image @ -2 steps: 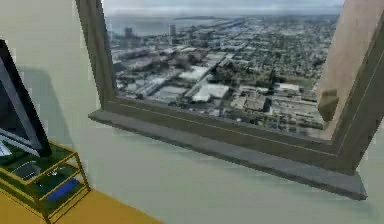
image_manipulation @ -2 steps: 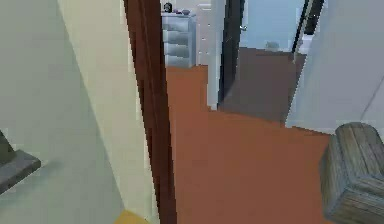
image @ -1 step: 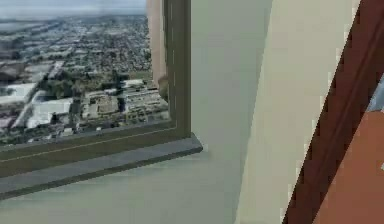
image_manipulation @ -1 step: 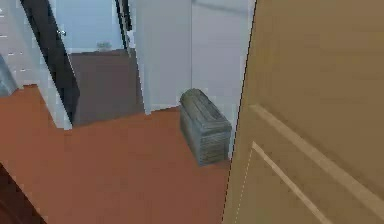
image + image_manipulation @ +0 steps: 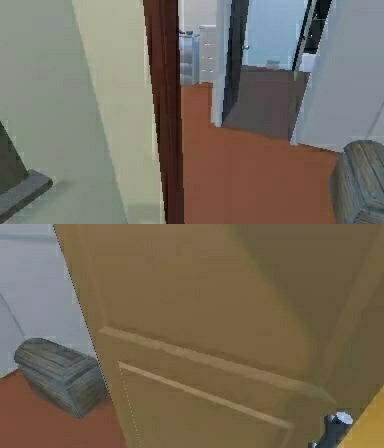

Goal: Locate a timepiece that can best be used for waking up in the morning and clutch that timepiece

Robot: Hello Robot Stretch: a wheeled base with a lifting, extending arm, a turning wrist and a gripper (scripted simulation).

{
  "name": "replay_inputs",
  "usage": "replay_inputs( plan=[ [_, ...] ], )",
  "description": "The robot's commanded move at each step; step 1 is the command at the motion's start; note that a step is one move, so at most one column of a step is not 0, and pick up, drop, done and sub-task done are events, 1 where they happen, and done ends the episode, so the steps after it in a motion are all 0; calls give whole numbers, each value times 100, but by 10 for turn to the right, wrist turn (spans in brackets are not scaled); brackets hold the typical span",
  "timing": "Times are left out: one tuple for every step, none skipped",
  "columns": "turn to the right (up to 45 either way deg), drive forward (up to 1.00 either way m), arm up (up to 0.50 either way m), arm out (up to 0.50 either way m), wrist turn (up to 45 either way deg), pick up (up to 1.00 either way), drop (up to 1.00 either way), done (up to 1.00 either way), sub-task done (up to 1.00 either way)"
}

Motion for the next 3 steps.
replay_inputs(
  plan=[
    [240, 0, 0, 0, 0, 0, 0, 0, 0],
    [0, 75, 0, 0, 0, 0, 0, 0, 0],
    [-390, 0, 0, 0, 0, 0, 0, 0, 0]
  ],
)
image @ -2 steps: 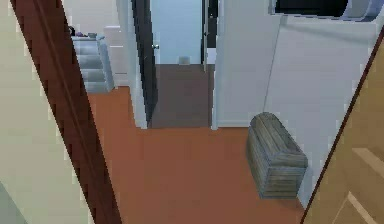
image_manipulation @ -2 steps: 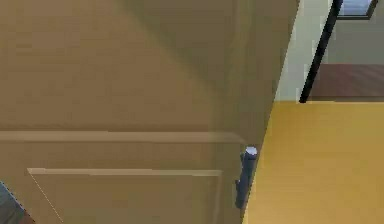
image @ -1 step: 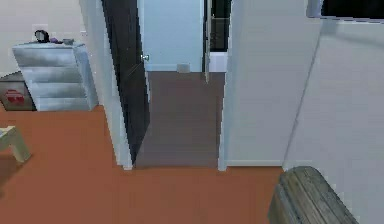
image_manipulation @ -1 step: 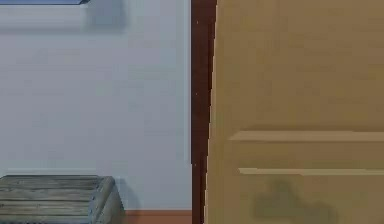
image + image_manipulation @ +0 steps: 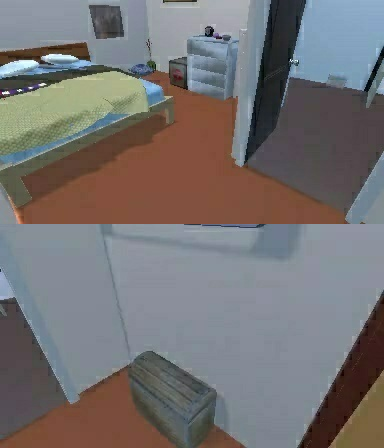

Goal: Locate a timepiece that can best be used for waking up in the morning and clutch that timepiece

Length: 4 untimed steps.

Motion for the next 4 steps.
replay_inputs(
  plan=[
    [0, 100, 0, 0, 0, 0, 0, 0, 0],
    [0, 100, 0, 0, 0, 0, 0, 0, 0],
    [360, 0, 0, 0, 0, 0, 0, 0, 0],
    [0, 100, 0, 0, 0, 0, 0, 0, 0]
  ],
)
